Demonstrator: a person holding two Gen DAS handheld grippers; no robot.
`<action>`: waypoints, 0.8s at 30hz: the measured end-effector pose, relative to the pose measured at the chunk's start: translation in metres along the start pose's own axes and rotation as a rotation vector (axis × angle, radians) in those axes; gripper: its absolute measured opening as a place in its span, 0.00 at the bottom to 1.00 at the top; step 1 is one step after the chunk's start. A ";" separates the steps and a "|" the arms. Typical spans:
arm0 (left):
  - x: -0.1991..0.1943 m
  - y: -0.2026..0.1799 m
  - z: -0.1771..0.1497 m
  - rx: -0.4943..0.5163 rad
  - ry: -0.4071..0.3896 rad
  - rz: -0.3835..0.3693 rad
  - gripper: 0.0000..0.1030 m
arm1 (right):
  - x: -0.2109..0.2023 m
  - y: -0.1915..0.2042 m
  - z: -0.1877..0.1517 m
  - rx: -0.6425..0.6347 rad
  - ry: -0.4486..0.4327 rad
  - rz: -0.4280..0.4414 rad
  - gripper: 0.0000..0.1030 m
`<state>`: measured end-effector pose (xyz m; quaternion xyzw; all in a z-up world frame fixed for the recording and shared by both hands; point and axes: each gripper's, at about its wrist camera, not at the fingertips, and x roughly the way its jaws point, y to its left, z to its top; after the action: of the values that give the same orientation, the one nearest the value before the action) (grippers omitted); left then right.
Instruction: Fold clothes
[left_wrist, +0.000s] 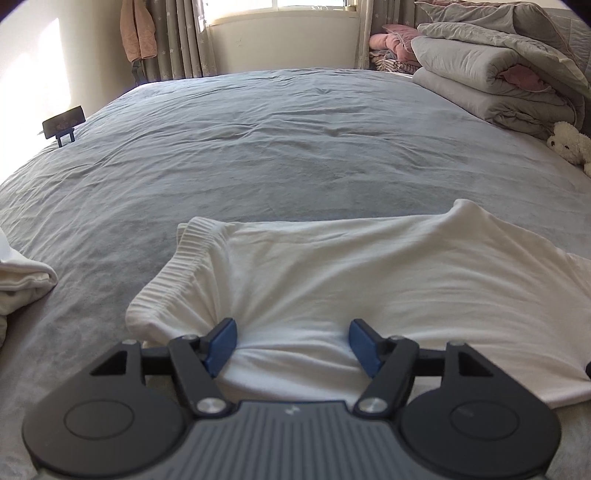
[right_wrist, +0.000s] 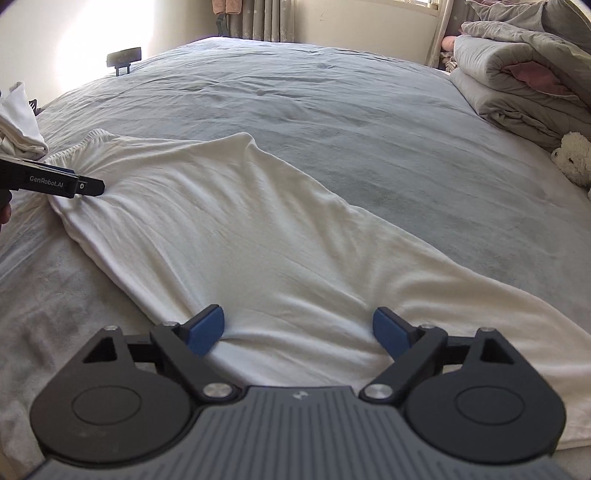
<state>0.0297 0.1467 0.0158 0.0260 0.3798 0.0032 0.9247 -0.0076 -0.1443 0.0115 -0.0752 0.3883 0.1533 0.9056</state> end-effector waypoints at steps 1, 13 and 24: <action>0.000 0.002 0.000 -0.003 0.000 0.001 0.67 | 0.000 -0.007 -0.003 0.017 0.012 0.008 0.96; -0.001 0.019 -0.006 -0.036 0.002 0.013 0.72 | -0.042 -0.147 -0.042 0.377 0.076 -0.203 0.99; -0.007 0.021 -0.012 -0.031 -0.013 0.030 0.72 | -0.076 -0.214 -0.080 0.552 0.102 -0.409 0.99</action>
<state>0.0169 0.1676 0.0131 0.0174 0.3735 0.0230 0.9272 -0.0394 -0.3832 0.0148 0.0888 0.4367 -0.1461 0.8832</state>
